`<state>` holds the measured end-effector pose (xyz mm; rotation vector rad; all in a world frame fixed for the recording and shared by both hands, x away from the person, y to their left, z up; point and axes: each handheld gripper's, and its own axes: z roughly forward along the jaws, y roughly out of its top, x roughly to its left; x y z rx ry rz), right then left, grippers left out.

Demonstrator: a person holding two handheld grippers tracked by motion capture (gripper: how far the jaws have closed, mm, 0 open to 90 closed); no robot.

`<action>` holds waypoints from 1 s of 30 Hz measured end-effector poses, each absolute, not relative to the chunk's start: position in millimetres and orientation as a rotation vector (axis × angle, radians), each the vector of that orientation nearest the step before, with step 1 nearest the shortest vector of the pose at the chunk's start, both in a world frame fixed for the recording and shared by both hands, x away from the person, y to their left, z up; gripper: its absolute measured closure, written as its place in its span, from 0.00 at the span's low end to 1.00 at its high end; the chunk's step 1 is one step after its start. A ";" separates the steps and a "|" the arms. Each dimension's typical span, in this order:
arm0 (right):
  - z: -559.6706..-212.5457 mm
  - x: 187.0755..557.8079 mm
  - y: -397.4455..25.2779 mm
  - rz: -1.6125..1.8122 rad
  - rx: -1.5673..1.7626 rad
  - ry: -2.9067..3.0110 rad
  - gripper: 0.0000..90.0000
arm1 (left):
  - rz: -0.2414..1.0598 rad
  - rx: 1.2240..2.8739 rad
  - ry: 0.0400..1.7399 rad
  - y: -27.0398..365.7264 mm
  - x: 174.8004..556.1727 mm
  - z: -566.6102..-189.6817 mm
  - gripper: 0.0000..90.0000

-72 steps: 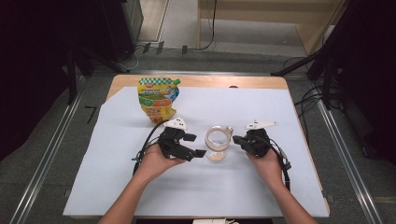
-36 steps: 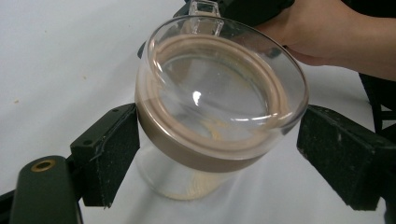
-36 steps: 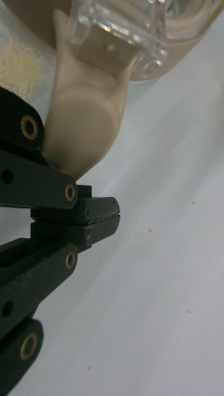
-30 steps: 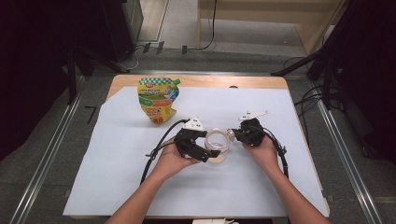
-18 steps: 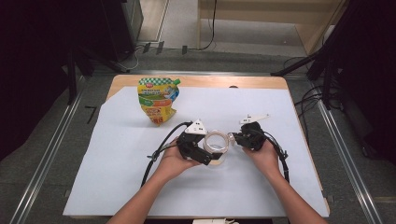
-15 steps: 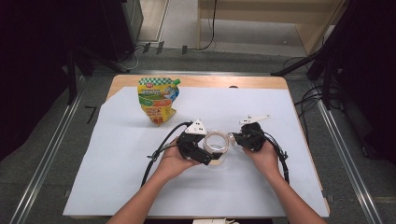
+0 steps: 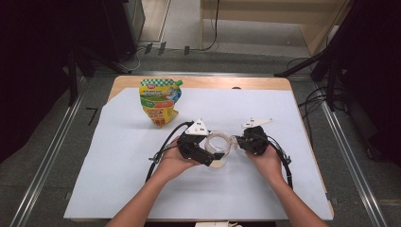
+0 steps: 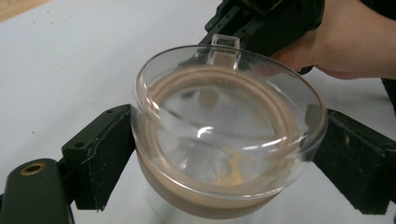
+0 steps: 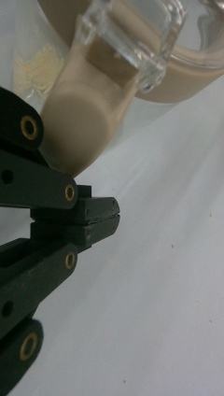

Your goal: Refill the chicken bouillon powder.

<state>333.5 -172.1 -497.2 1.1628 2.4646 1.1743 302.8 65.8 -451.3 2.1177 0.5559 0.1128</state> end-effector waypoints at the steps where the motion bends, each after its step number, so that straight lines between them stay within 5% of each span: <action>1: -497.2 333.2 -172.0 1.174 1.162 2.465 1.00 | 0.111 2.123 0.553 66.0 303.1 -449.6 0.11; 13: -495.7 330.4 -170.5 1.175 1.153 2.446 1.00 | 0.136 2.142 0.524 61.4 302.6 -438.6 0.11; 20: -494.7 328.3 -169.8 1.170 1.140 2.438 1.00 | 0.080 2.109 0.508 57.9 300.0 -427.8 0.28; 30: -491.2 323.7 -176.7 1.195 1.159 2.428 1.00 | -0.041 2.114 0.479 53.7 296.9 -416.5 0.67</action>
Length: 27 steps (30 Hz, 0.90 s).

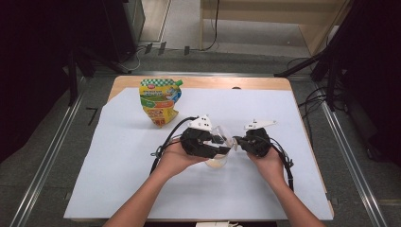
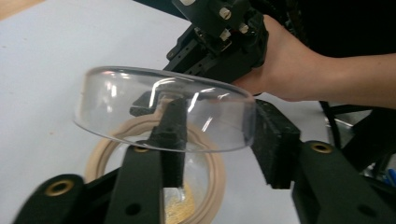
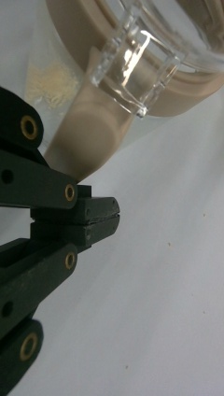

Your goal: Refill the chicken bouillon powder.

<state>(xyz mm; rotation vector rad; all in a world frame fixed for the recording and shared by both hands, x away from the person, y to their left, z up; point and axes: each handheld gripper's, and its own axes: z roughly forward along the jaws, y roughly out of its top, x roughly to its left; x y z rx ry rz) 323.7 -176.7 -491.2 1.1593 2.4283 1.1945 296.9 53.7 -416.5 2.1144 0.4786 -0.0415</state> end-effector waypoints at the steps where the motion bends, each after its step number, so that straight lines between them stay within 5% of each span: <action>1: -490.6 322.8 -177.8 1.194 1.161 2.427 1.00 | -0.051 2.113 0.476 52.9 296.9 -415.6 0.70; 11: -488.2 310.7 -183.6 1.199 1.184 2.426 1.00 | -0.095 2.136 0.475 40.2 301.4 -406.2 0.79; 27: -485.6 294.8 -193.1 1.225 1.200 2.410 1.00 | -0.144 2.184 0.479 24.0 309.6 -405.2 0.71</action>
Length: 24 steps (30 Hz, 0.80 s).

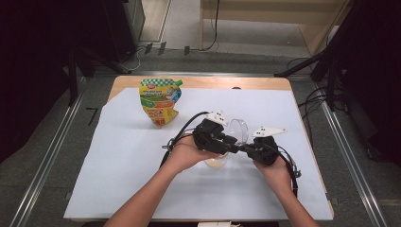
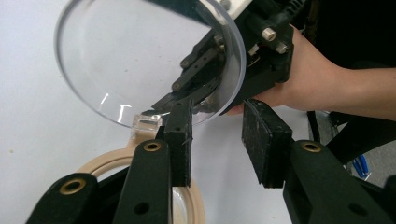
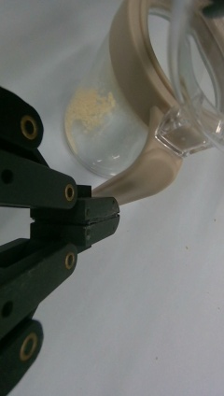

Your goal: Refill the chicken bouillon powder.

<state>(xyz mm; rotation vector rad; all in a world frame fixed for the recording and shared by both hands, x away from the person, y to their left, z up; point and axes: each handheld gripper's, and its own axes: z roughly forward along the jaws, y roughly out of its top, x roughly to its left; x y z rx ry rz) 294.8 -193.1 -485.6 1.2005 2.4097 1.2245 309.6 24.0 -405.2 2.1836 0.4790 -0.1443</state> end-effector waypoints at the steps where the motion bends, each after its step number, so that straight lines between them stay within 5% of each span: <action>1: -485.2 293.5 -194.5 1.228 1.196 2.407 1.00 | -0.141 2.183 0.478 26.1 309.7 -403.9 0.70; 10: -480.7 278.6 -204.8 1.265 1.200 2.386 0.96 | -0.153 2.177 0.513 48.3 311.4 -397.3 0.69; 24: -477.9 251.0 -199.0 1.351 1.123 2.430 0.69 | -0.116 2.136 0.623 90.2 319.4 -393.7 0.67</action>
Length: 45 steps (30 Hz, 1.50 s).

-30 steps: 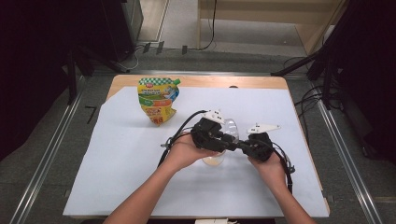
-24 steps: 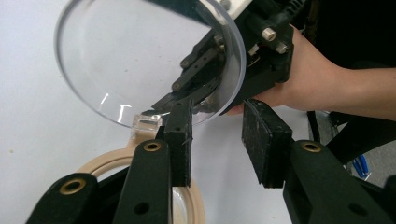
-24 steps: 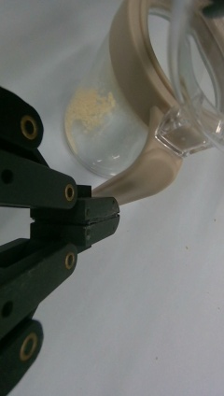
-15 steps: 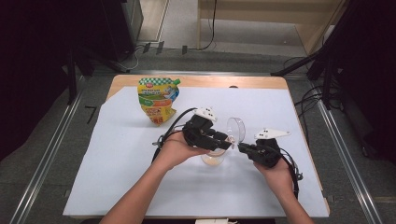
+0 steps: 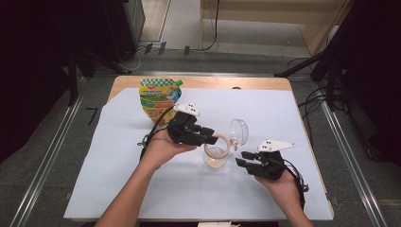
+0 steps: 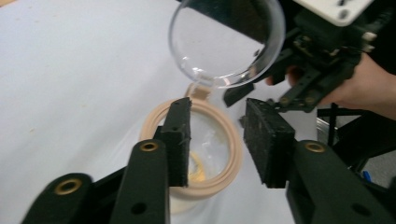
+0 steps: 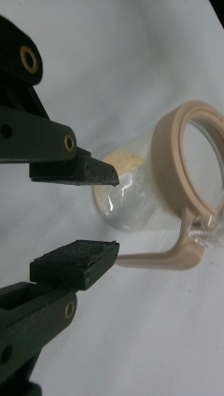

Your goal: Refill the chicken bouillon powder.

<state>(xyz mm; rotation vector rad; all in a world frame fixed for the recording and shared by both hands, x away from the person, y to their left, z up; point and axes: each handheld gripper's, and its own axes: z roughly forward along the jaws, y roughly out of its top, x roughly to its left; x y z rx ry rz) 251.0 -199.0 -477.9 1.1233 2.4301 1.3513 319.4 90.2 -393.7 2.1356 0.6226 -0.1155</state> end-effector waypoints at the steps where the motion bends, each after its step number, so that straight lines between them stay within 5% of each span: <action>1: -477.7 249.4 -198.1 1.358 1.115 2.432 0.67 | -0.125 2.132 0.646 93.5 320.8 -393.9 0.63; 17: -479.5 240.7 -173.1 1.377 1.012 2.526 0.62 | -0.056 2.067 0.781 153.7 330.5 -389.7 0.54; 19: -479.5 240.3 -170.5 1.375 0.995 2.538 0.62 | -0.009 2.080 0.797 161.3 330.0 -388.7 0.47; 45: -481.2 237.0 -139.8 1.389 0.836 2.652 0.59 | -0.039 1.977 1.055 255.7 349.5 -408.4 0.42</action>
